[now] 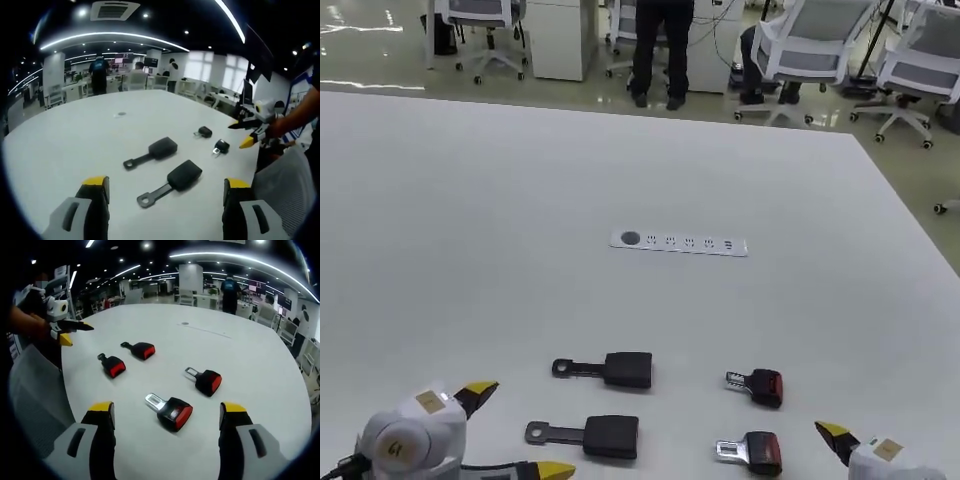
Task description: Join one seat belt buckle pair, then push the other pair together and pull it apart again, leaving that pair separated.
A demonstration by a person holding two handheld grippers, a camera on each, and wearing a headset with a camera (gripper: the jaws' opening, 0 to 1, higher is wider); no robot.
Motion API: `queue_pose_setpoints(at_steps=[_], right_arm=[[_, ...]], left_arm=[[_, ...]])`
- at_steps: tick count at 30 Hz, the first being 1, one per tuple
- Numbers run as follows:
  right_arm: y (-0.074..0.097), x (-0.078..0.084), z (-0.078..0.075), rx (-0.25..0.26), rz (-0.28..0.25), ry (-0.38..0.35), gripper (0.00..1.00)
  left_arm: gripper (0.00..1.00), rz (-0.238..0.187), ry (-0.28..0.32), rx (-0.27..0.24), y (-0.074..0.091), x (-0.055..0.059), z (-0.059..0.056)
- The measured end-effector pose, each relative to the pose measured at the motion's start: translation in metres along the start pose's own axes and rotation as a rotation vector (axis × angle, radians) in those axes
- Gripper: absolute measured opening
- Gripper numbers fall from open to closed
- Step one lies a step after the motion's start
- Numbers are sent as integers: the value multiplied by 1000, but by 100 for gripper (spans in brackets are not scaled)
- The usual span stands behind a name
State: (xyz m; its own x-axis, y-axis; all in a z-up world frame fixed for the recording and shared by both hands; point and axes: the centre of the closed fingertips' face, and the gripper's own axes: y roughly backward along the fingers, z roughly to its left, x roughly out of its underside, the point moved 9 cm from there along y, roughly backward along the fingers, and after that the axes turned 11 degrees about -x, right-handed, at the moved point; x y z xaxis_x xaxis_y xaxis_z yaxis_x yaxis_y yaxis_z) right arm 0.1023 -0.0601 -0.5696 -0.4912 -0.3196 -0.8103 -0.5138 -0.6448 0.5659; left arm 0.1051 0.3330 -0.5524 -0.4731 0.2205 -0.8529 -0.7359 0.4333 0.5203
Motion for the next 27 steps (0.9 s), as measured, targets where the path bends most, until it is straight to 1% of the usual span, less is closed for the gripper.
queue_pose_setpoints(at_steps=[2, 4, 8, 10, 14, 16, 19, 21, 24, 27], right_arm=[[-2, -1, 0, -7, 7, 8, 86], [-5, -1, -1, -15, 10, 11, 86], [-11, 0, -2, -27, 16, 14, 86], [-14, 1, -2, -38, 24, 19, 86], [-17, 4, -2, -61, 47, 43, 86], [-19, 6, -4, -66, 62, 58, 85], [-20, 6, -5, -82, 61, 57, 85], [-21, 9, -9, -94, 69, 59, 85], [-23, 10, -8, -112, 83, 66, 84], [-25, 11, -10, -136, 92, 65, 83]], left_arm=[[97, 3, -1, 3, -1, -1, -1], [97, 6, -4, 6, -1, -4, -5], [97, 14, -6, 14, -5, -3, -4], [96, 17, -13, 23, -5, -5, -4], [96, 34, -28, 44, -9, -4, -7], [96, 36, -25, 58, -11, -3, -7], [95, 48, -41, 66, -15, -2, -8], [95, 50, -38, 76, -17, -2, -9], [95, 49, -41, 90, -21, -6, -13], [94, 62, -46, 104, -24, -5, -12]])
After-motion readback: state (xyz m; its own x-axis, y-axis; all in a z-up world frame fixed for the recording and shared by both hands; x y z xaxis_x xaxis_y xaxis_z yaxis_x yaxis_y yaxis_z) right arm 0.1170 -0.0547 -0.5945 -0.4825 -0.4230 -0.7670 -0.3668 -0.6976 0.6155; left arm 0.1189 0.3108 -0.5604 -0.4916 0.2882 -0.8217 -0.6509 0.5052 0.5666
